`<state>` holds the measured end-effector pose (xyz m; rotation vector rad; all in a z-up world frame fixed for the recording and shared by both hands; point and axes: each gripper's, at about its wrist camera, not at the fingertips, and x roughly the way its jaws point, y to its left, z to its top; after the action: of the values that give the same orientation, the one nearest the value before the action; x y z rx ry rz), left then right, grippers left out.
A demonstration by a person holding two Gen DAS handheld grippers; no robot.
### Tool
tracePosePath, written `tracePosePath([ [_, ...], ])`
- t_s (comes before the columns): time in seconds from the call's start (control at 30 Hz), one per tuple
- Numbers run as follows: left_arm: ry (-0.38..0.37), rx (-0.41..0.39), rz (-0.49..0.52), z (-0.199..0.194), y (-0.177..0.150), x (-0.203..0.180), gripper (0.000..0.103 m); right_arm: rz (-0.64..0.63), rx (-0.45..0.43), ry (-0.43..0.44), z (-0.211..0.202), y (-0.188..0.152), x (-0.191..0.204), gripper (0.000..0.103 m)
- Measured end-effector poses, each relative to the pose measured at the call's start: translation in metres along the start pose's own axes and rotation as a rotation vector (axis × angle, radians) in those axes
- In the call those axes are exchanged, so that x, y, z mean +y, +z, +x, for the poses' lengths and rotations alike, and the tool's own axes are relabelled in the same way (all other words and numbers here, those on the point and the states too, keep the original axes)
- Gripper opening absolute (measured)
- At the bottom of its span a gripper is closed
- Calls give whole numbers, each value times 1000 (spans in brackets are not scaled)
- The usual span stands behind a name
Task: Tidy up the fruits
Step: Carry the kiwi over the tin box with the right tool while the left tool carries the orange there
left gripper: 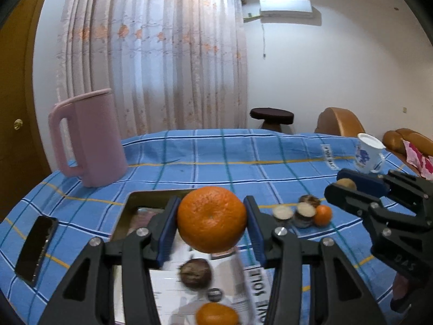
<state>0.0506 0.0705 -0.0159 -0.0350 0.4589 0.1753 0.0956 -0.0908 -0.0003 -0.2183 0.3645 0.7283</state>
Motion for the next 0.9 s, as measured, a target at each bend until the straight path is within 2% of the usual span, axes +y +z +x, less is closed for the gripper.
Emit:
tracePosePath([
  [0.33,68,45,-28,7,-4,42,49,-39,17,98,32,16,42,29],
  [0.63,101,115,-68,20,-18,76,49,-53,96,190,67,9,79,29],
  [0.9,106,157,-77,27,-28,85,49,-73,176,235,88,-2,97,29],
])
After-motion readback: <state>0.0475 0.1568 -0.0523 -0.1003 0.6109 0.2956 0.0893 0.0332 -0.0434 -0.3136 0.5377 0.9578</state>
